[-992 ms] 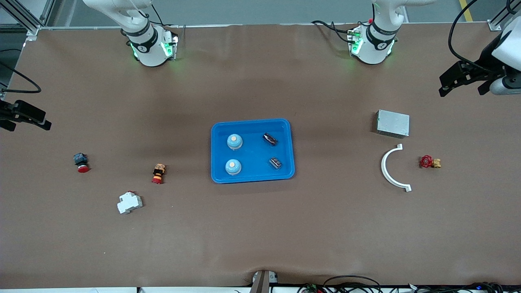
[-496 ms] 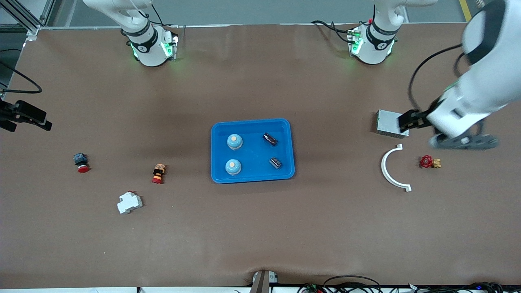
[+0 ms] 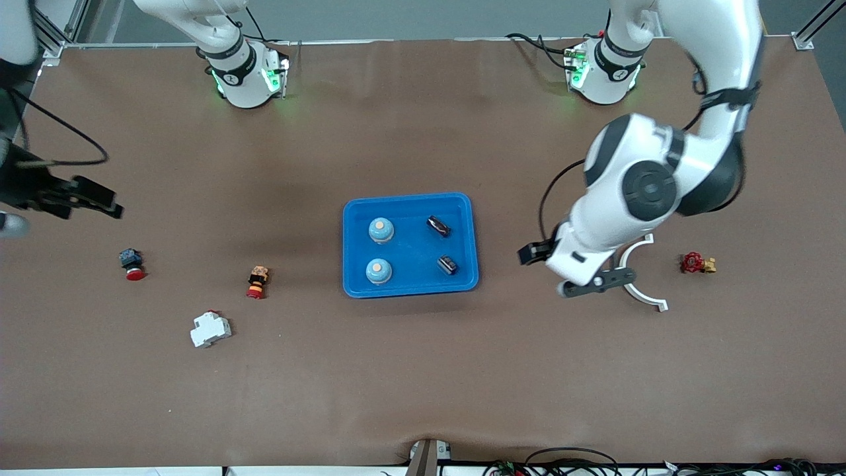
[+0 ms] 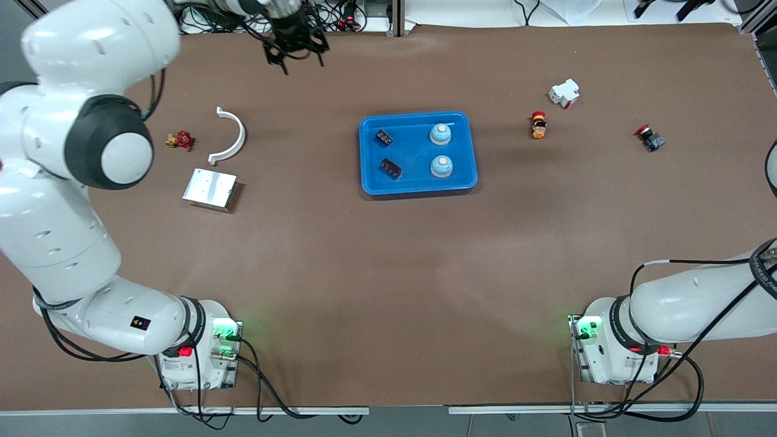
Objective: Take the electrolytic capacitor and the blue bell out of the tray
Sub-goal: 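Move the left gripper toward the tray while the right gripper approaches too, then grasp a dark capacitor with the left gripper while the right gripper reaches a bell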
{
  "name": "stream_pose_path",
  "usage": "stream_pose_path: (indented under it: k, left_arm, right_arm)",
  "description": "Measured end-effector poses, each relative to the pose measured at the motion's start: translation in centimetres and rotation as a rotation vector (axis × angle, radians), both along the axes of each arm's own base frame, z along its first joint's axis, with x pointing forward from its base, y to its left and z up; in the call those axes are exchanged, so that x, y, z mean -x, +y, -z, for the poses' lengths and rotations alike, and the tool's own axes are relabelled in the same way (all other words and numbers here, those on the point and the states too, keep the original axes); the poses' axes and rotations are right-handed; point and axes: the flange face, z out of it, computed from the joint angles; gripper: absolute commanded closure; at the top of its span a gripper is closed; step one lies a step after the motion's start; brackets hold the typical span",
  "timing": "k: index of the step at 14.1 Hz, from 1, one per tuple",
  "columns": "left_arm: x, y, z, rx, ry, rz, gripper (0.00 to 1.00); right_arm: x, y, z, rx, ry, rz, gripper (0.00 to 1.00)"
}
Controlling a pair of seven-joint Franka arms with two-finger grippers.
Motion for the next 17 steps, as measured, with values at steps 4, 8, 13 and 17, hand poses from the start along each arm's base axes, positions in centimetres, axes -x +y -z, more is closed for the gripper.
stream_pose_path:
  k: [4, 8, 13, 17]
  left_arm:
    - [1.8, -7.9, 8.8, 0.009, 0.001, -0.156, 0.06]
    - [5.2, -15.1, 14.8, 0.047, -0.023, -0.297, 0.2]
    - [6.3, -16.4, 17.6, 0.04, -0.007, -0.382, 0.39]
    - [6.5, -16.5, 19.7, 0.036, -0.002, -0.406, 0.47]
  right_arm:
    - [1.0, 4.7, 9.4, 0.0, -0.004, 0.036, 0.0]
    - [1.2, 9.4, 15.3, -0.028, 0.025, 0.111, 0.0]
    - [0.9, 18.2, 20.8, -0.023, -0.017, 0.166, 0.0]
    - [1.5, 24.4, 26.9, -0.023, -0.039, 0.281, 0.0]
